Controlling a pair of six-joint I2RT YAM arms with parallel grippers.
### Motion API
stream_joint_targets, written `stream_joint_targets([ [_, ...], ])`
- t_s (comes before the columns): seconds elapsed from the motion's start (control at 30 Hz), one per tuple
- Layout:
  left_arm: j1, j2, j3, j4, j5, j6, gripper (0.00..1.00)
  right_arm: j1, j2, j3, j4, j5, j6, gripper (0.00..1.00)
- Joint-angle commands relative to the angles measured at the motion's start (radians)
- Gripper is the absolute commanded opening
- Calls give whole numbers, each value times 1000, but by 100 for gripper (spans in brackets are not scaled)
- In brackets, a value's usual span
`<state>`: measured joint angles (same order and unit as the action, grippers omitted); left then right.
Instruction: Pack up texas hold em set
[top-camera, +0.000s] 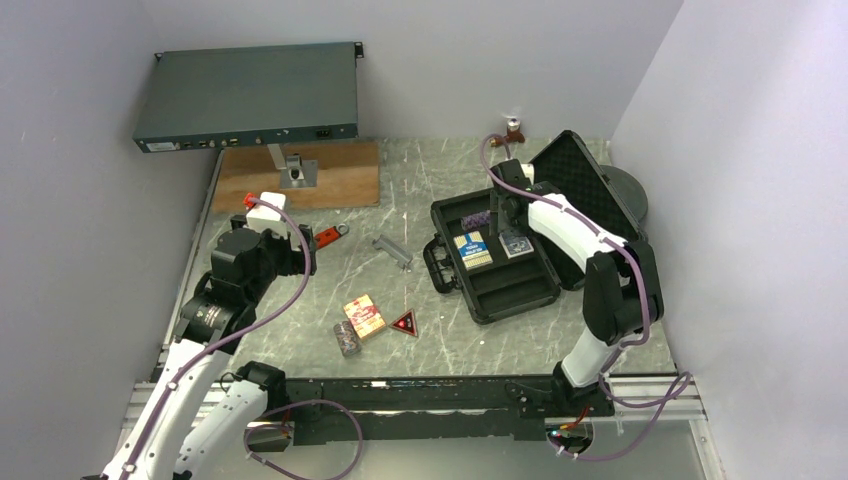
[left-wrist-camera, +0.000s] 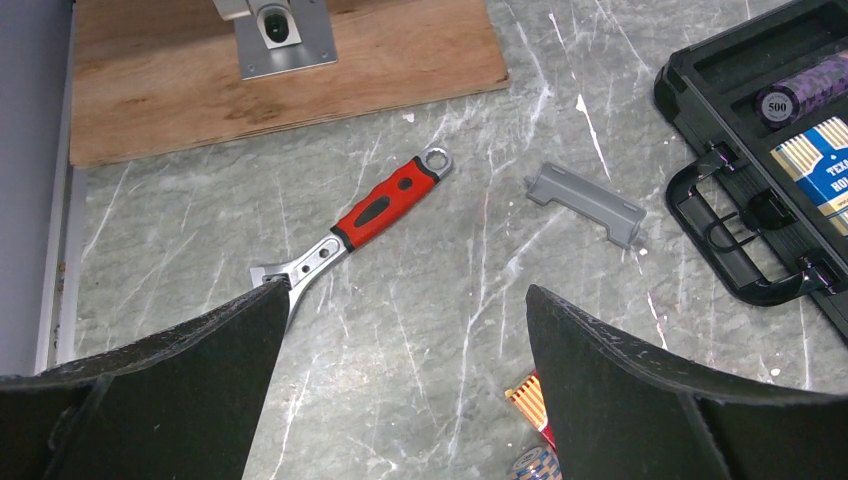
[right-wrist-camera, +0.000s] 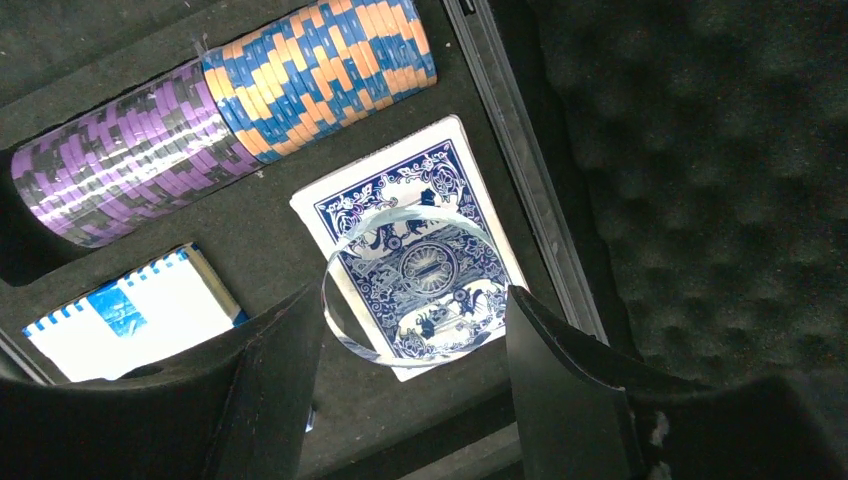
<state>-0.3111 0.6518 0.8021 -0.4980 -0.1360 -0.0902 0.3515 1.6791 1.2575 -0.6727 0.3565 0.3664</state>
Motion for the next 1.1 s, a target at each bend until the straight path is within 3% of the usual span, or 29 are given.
stream_joint_targets([
  [0.0, 0, 0, 10, 16, 16, -2, 95, -11, 15, 10, 40, -4, 6, 30],
  [1.07, -13, 5, 8, 13, 6, -2, 95, -27, 59, 43, 14, 88, 6, 31],
])
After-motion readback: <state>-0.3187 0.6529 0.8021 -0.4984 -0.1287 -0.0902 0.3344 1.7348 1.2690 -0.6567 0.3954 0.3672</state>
